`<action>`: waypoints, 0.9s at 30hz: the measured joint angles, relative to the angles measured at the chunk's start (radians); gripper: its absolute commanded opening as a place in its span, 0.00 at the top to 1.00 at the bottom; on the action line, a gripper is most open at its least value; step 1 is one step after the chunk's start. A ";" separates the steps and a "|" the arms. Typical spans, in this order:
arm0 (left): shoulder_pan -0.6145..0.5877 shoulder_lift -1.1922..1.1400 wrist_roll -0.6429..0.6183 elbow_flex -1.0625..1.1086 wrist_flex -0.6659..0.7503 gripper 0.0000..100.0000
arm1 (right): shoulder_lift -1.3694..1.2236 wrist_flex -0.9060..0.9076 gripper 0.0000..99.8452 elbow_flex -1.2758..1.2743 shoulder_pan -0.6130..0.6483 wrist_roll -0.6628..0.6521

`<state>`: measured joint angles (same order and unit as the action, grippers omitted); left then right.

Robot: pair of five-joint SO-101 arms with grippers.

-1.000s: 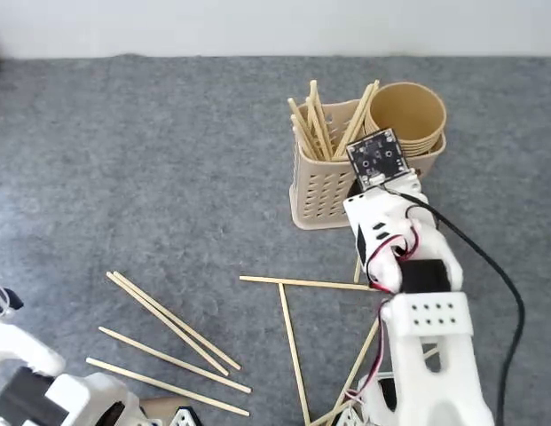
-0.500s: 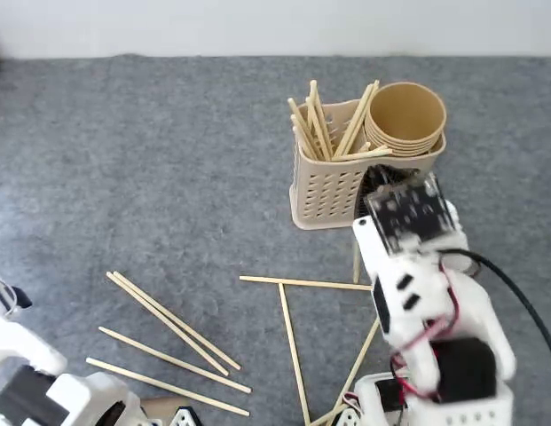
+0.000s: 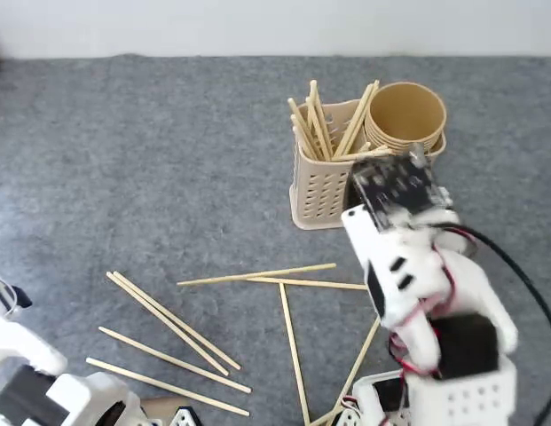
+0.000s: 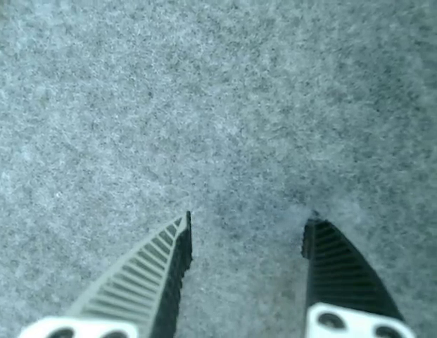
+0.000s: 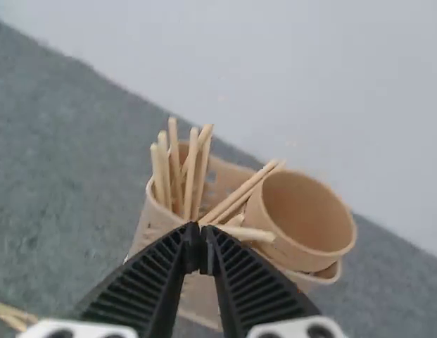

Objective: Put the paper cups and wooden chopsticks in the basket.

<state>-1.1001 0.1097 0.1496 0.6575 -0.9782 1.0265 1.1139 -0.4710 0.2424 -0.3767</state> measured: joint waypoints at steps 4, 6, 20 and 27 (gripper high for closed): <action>0.000 0.000 0.000 0.000 0.000 0.75 | -0.034 0.054 0.87 -0.098 0.040 0.000; 0.000 0.000 0.000 0.000 0.000 0.75 | -0.058 0.068 0.83 -0.149 0.072 0.000; 0.000 0.000 0.000 0.000 0.000 0.75 | -0.600 0.069 0.83 -0.126 0.324 -0.155; 0.000 0.000 0.000 0.000 0.000 0.75 | -0.954 0.071 0.83 0.068 0.367 -0.166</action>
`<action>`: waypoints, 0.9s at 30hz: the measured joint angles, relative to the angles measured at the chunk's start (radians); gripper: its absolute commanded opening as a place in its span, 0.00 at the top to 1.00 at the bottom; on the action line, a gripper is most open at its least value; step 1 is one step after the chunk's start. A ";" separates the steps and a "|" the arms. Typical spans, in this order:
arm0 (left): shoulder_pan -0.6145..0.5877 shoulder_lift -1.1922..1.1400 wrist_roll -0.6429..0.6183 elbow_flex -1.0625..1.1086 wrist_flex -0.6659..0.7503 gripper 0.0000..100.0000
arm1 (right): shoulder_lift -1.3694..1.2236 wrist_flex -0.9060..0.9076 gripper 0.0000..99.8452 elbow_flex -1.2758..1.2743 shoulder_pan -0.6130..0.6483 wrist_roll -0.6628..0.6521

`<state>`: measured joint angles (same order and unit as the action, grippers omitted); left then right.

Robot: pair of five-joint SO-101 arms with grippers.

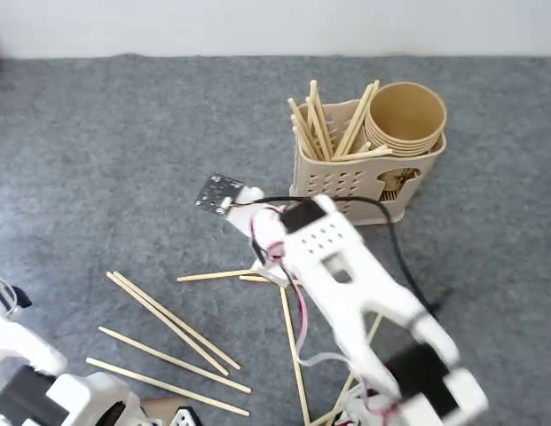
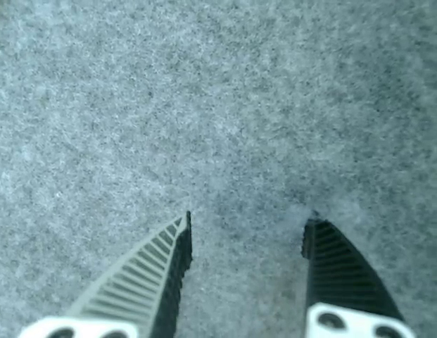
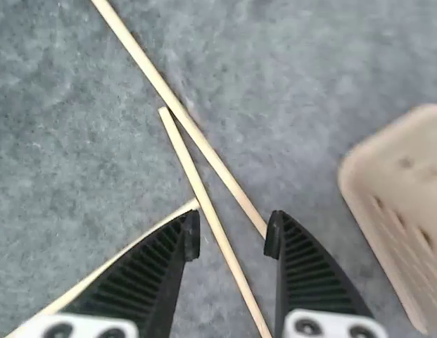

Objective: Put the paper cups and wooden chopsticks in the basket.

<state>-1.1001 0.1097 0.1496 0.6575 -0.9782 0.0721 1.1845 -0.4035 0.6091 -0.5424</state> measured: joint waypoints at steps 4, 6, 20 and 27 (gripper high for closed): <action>0.000 0.000 0.000 0.000 0.000 0.75 | -0.147 0.000 0.83 0.078 0.040 0.000; 0.000 0.000 0.000 0.000 0.000 0.75 | -0.206 0.000 0.83 0.107 0.061 0.000; 0.000 0.000 0.000 0.014 0.000 0.75 | -0.439 0.000 0.90 0.241 0.098 0.000; 0.000 0.000 0.000 0.014 0.000 0.75 | -0.471 -0.008 0.99 0.273 0.091 -0.091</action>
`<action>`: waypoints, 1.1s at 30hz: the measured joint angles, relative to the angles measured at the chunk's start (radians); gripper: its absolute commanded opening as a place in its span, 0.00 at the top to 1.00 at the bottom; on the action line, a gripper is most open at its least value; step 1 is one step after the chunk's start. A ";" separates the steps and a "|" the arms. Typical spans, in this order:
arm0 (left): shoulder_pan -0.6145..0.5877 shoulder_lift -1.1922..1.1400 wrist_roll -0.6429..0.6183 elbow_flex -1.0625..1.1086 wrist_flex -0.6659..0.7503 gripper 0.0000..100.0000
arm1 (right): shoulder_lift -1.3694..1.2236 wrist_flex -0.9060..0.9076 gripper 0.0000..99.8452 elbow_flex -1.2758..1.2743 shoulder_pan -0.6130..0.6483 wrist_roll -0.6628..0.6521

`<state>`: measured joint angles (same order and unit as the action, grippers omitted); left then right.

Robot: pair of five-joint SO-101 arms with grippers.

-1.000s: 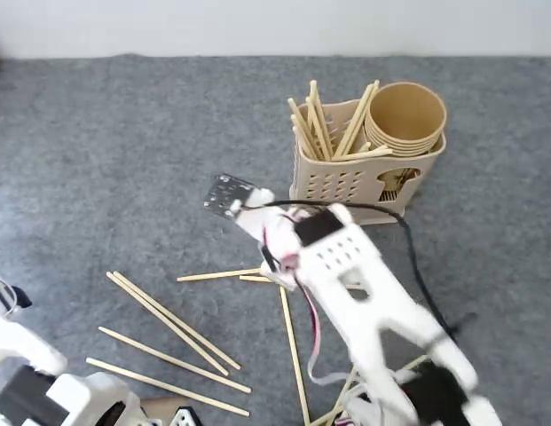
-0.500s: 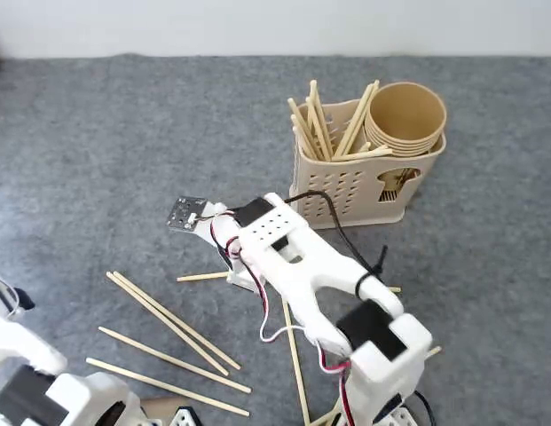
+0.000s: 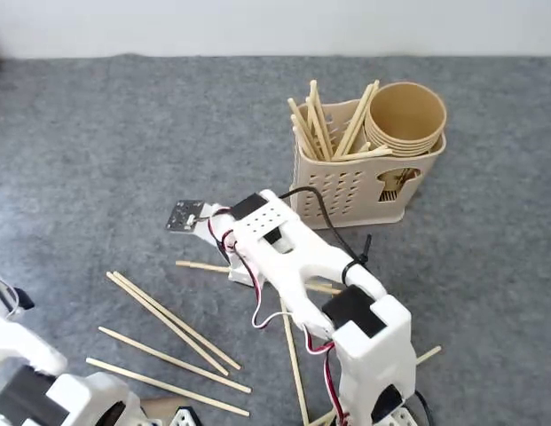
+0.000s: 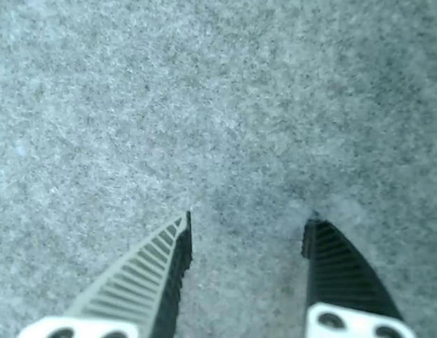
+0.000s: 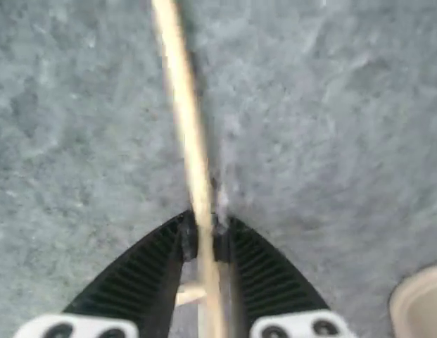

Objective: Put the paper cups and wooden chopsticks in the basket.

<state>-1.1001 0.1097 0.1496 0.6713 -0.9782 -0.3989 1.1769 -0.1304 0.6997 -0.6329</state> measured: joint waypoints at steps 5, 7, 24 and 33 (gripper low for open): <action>0.000 0.000 0.000 0.000 0.000 0.75 | 0.000 0.000 0.99 0.000 0.000 -0.005; 0.000 0.000 0.000 0.000 0.000 0.75 | 0.008 0.005 0.99 0.000 0.000 -0.005; 0.000 0.000 0.000 0.000 0.000 0.75 | 0.595 0.287 0.99 -0.002 -0.002 -0.006; 0.000 0.000 0.000 0.000 0.000 0.75 | 0.772 0.483 0.99 0.381 -0.110 0.028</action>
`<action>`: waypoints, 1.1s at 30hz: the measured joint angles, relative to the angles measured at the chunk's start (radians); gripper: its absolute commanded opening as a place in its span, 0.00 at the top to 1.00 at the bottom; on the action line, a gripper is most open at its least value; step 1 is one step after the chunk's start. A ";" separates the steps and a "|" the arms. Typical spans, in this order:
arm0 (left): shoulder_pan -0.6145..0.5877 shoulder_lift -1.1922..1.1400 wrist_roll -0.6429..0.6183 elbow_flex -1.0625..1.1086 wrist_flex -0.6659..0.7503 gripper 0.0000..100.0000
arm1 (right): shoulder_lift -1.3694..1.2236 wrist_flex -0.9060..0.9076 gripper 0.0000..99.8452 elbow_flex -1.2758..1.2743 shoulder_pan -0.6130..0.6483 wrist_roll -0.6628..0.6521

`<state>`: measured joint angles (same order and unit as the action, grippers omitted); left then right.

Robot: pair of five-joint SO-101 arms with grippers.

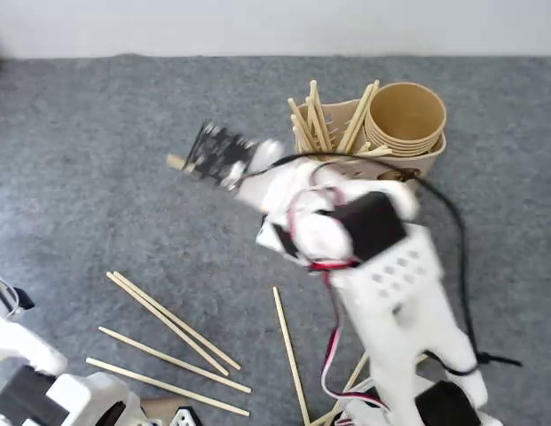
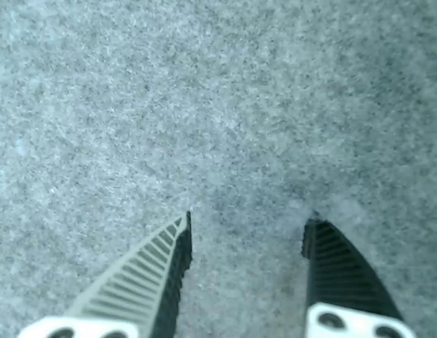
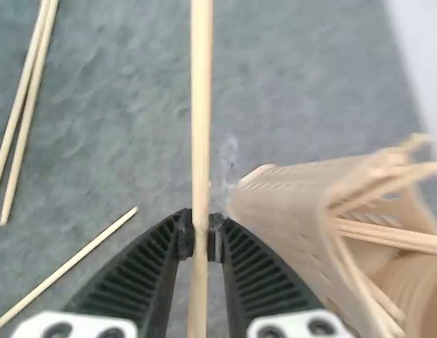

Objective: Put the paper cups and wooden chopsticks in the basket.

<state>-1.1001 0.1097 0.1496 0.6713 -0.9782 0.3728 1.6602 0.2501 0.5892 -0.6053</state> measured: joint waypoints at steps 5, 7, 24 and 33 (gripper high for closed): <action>0.000 0.000 0.000 0.000 0.000 0.75 | 0.000 0.023 0.99 0.267 -0.060 0.051; 0.000 0.000 0.000 0.000 0.000 0.75 | 0.002 0.021 0.99 0.351 -0.077 0.084; 0.000 0.000 0.000 0.000 0.000 0.75 | 0.025 -0.394 0.99 0.555 -0.173 0.310; 0.000 0.000 0.000 0.000 0.000 0.75 | -0.176 -0.505 0.99 0.540 -0.275 0.358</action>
<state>-1.1001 0.1097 0.1496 0.6713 -0.9782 0.1964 1.1554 0.7902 0.3145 -0.2478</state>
